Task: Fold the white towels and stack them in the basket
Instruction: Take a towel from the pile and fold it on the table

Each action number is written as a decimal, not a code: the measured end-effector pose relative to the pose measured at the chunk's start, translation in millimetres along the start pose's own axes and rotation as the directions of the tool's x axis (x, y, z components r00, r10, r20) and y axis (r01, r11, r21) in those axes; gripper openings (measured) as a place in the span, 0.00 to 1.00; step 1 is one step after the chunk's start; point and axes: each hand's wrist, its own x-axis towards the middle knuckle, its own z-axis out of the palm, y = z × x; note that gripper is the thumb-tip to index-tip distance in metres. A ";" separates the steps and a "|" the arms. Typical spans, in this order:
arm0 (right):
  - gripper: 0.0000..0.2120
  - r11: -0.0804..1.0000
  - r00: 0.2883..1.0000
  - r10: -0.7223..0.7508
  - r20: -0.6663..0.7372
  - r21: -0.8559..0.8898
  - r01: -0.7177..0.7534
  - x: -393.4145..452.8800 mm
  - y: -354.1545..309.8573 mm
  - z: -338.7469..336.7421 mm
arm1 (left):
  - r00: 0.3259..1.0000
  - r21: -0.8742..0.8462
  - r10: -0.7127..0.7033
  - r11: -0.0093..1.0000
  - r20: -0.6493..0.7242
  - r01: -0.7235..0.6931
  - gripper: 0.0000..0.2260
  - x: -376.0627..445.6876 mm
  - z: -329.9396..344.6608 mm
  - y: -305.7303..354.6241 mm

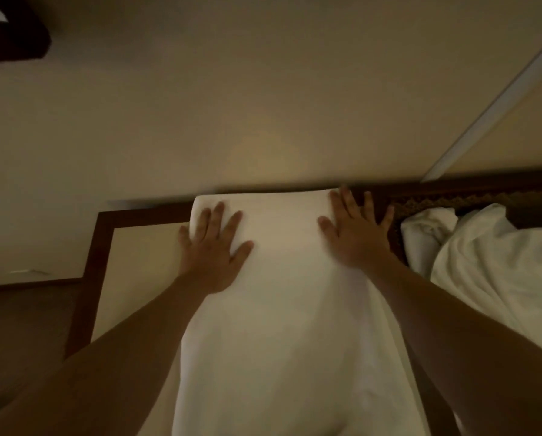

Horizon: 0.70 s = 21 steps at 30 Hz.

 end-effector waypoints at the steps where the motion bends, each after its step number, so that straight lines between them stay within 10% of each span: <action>1: 0.33 1.000 1.000 0.019 0.002 -0.003 -0.019 0.2 -0.7 1.5 | 1.000 0.012 0.000 1.000 0.027 -0.001 0.32 0.8 -1.3 1.6; 5: 0.33 0.994 0.994 0.108 0.032 -0.023 -0.107 -17.6 -20.3 -0.7 | 0.991 -0.016 -0.022 1.000 0.132 0.025 0.31 6.4 -19.7 3.8; 13: 0.26 0.973 0.993 0.113 -0.042 0.208 -0.102 -217.8 -47.3 15.3 | 0.952 -0.543 0.015 0.819 -0.305 -0.187 0.11 -189.2 9.1 -10.4; 21: 0.24 0.914 0.965 0.261 -0.029 0.328 -0.237 -343.8 -47.1 48.6 | 0.945 -0.676 -0.151 0.667 0.290 0.314 0.28 -340.6 39.5 -34.6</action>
